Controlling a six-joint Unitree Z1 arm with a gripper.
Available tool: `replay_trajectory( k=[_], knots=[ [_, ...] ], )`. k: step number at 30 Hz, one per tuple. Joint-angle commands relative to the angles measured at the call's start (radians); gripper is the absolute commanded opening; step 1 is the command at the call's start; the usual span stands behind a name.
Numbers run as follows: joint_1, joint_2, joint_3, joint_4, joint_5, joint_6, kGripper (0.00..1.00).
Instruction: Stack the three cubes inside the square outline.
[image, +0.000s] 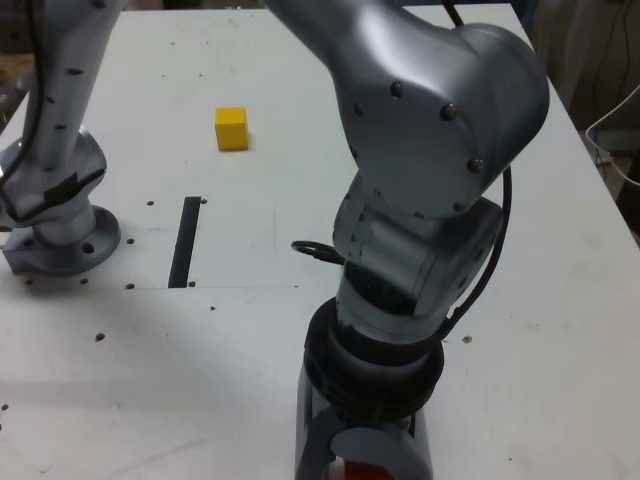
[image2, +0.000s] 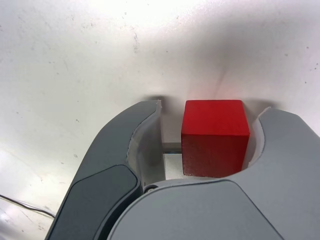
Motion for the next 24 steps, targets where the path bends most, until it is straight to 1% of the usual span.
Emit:
replay_trajectory(
  k=[1,4,7,10,15,21,24],
  knots=[
    [0.0,-0.005,-0.004,0.001,0.005,-0.001,0.53],
    [0.0,-0.006,-0.004,0.002,0.011,-0.001,0.45],
    [0.0,-0.007,-0.004,0.001,0.012,-0.003,0.4],
    [0.0,-0.007,-0.002,-0.001,0.014,-0.004,0.39],
    [0.0,-0.01,0.001,-0.006,0.032,-0.003,0.38],
    [0.0,-0.024,0.004,-0.002,0.043,-0.004,0.29],
    [0.0,-0.035,0.007,0.001,0.045,-0.005,0.28]
  ],
)
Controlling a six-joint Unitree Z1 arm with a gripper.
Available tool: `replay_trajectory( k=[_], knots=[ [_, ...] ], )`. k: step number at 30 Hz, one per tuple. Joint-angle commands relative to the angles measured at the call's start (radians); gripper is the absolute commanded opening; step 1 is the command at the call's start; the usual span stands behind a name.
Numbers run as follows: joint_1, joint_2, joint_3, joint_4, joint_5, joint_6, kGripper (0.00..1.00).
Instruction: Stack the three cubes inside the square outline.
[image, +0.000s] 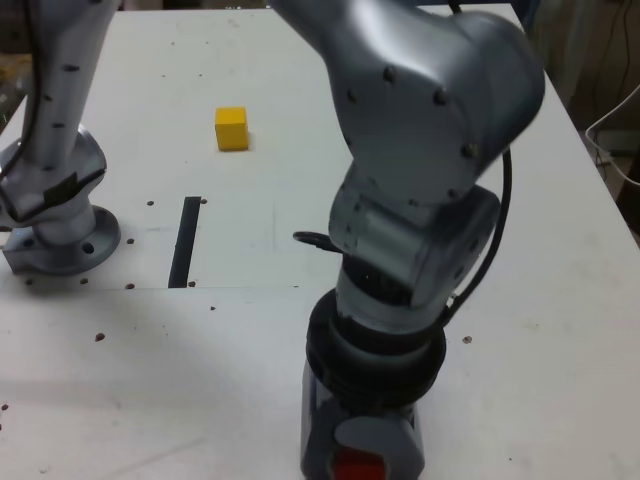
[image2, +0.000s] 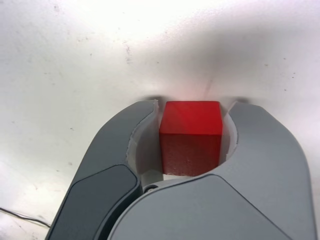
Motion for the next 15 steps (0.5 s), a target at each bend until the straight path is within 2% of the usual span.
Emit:
replay_trajectory(
  k=[1,7,15],
  knots=[
    [0.0,-0.02,0.002,0.003,0.004,-0.002,0.28],
    [0.023,-0.064,0.012,0.033,0.026,0.015,0.28],
    [0.127,-0.114,0.012,0.112,0.054,0.112,0.24]
  ],
)
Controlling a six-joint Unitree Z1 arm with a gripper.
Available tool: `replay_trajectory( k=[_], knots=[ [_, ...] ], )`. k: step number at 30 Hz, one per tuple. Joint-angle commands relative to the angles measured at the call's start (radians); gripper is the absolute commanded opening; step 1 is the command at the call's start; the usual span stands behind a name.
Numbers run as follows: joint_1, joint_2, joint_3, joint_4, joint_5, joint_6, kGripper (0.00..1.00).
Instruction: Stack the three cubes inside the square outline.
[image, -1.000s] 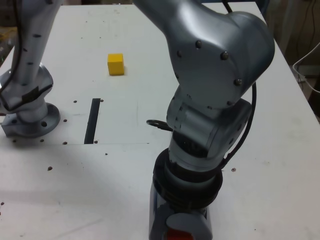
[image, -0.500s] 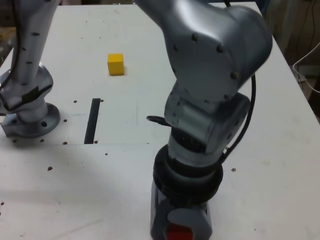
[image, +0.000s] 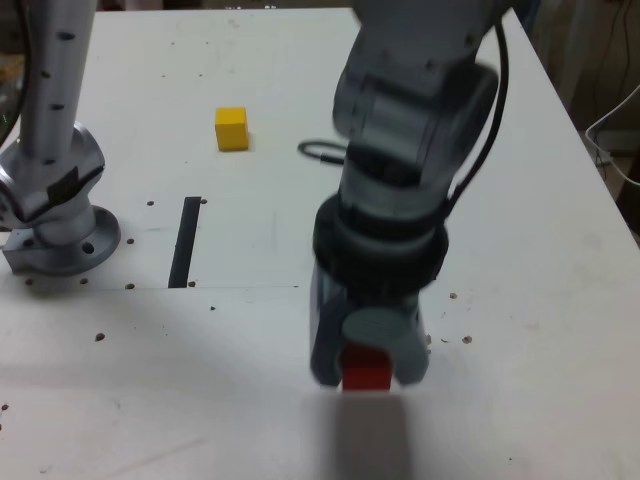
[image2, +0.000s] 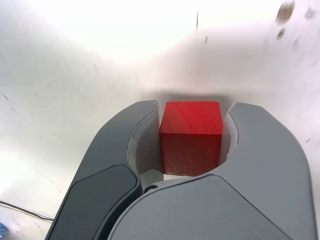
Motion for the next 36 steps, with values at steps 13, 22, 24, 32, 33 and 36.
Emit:
replay_trajectory(
  k=[13,22,24,32,33,36],
  knots=[
    [0.223,-0.019,0.025,0.054,0.044,0.172,0.25],
    [0.344,-0.021,0.017,0.054,0.057,0.242,0.24],
    [0.367,-0.021,0.015,0.055,0.057,0.259,0.24],
    [0.449,-0.024,0.031,0.055,0.057,0.322,0.24],
    [0.455,-0.024,0.033,0.055,0.056,0.328,0.24],
    [0.468,-0.024,0.039,0.052,0.052,0.345,0.24]
  ],
)
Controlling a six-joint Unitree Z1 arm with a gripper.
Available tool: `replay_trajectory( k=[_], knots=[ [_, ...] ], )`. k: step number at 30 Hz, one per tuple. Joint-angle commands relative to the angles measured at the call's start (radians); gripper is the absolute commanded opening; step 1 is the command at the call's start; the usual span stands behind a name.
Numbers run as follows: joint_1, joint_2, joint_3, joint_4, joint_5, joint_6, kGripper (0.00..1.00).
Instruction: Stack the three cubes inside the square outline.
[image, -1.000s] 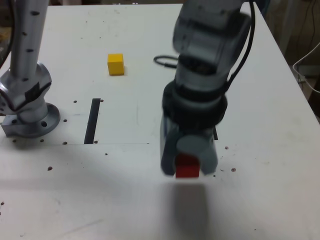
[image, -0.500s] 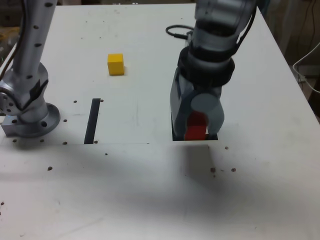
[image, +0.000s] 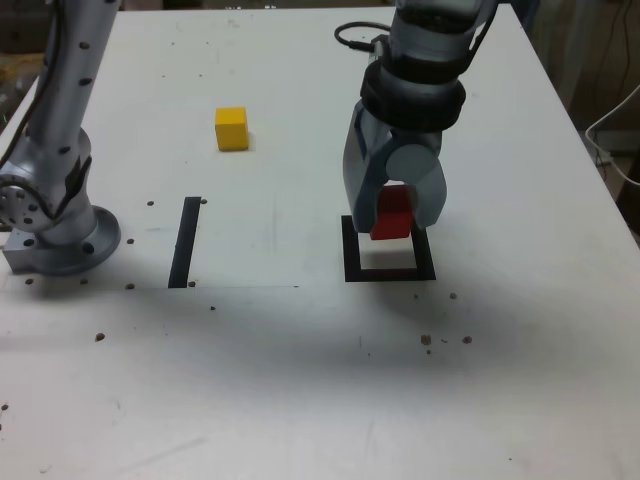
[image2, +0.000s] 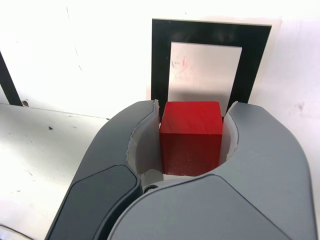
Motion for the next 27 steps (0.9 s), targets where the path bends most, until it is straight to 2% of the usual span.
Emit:
replay_trajectory(
  k=[1,16,27],
  knots=[
    [0.005,-0.005,0.005,-0.001,-0.004,0.009,0.24],
    [0.031,0.029,0.079,-0.097,-0.02,0.073,0.24],
    [0.06,0.049,0.085,-0.114,-0.041,0.118,0.25]
  ],
)
